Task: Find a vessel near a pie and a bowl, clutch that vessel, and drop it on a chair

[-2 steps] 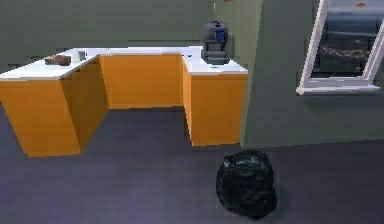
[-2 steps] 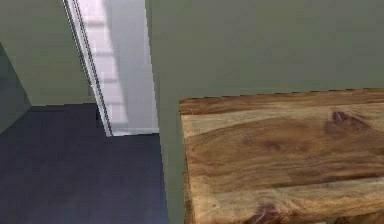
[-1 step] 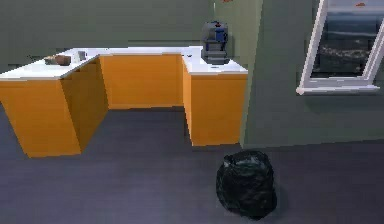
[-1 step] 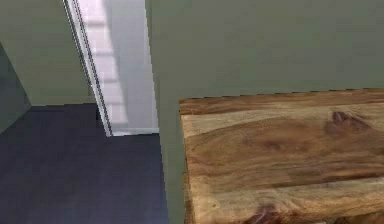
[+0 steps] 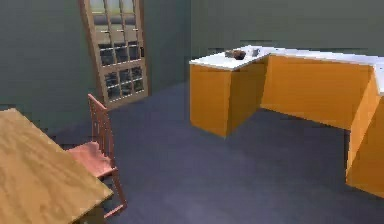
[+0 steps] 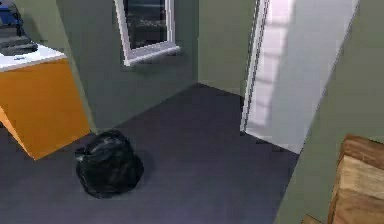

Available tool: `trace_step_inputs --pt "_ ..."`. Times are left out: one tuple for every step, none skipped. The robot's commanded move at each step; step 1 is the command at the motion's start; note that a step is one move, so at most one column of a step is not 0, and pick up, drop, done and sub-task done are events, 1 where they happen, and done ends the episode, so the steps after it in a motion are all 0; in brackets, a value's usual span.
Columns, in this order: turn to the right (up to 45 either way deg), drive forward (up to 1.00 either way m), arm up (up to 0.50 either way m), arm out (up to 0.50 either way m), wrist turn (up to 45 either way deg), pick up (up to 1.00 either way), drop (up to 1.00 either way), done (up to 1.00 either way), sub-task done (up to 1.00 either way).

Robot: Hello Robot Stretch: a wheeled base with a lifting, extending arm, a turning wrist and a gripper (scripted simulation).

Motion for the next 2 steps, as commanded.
trace_step_inputs --pt "45.0 0.00 0.00 0.00 0.0 0.00 0.00 0.00 0.00" --pt "0.0 0.25 0.00 0.00 0.0 0.00 0.00 0.00 0.00"
